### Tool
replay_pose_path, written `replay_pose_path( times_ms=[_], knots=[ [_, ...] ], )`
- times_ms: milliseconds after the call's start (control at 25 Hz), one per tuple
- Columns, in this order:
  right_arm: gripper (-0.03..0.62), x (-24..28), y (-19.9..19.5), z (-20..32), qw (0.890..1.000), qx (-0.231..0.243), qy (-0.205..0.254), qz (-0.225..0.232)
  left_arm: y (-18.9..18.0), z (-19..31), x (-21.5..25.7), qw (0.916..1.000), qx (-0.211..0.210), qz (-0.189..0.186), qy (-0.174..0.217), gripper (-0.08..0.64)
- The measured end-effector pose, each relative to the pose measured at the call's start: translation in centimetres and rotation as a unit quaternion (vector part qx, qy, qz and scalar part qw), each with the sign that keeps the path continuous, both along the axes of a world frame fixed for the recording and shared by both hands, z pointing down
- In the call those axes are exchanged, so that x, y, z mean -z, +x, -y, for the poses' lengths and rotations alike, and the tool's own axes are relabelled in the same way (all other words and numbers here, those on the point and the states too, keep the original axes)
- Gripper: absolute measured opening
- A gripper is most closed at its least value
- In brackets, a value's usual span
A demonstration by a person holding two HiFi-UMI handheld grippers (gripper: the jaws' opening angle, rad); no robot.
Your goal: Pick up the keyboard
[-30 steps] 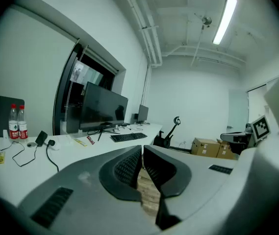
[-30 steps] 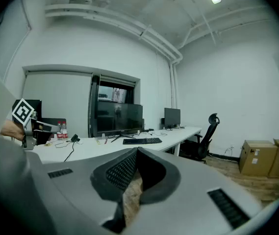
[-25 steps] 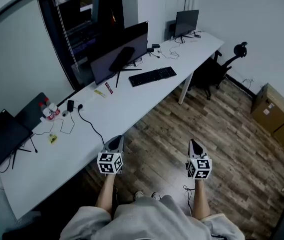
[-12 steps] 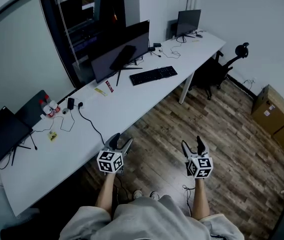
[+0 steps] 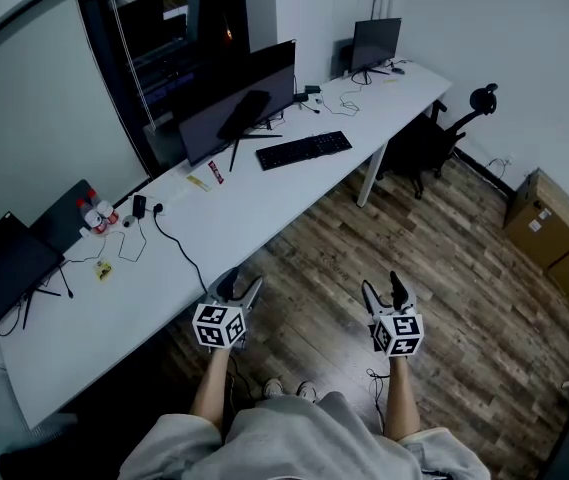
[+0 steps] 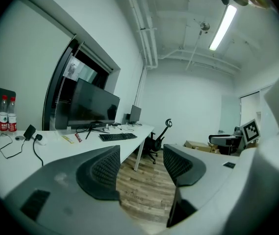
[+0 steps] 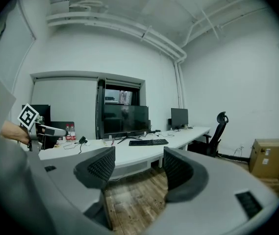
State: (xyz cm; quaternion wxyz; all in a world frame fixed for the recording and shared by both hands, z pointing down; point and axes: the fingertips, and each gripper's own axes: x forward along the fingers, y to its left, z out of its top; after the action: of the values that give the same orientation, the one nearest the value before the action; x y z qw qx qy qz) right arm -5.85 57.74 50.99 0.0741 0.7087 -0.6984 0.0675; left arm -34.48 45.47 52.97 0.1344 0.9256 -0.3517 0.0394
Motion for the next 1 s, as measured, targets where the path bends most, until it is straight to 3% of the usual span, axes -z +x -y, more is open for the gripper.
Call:
replay_pose_path(
  times_ms=[640,1000],
  knots=[
    [0.275,-1.2,2.9,-1.2,1.0,0.015,0.002,0.01,3.9,-2.7,-0.9,0.9999,0.009,0.01,-0.002,0.271],
    [0.273,-1.6,4.3,0.4,1.0,0.017,0.001,0.013,5.0,-1.0,-1.0,0.9997,0.02,0.013,-0.003,0.269]
  ],
)
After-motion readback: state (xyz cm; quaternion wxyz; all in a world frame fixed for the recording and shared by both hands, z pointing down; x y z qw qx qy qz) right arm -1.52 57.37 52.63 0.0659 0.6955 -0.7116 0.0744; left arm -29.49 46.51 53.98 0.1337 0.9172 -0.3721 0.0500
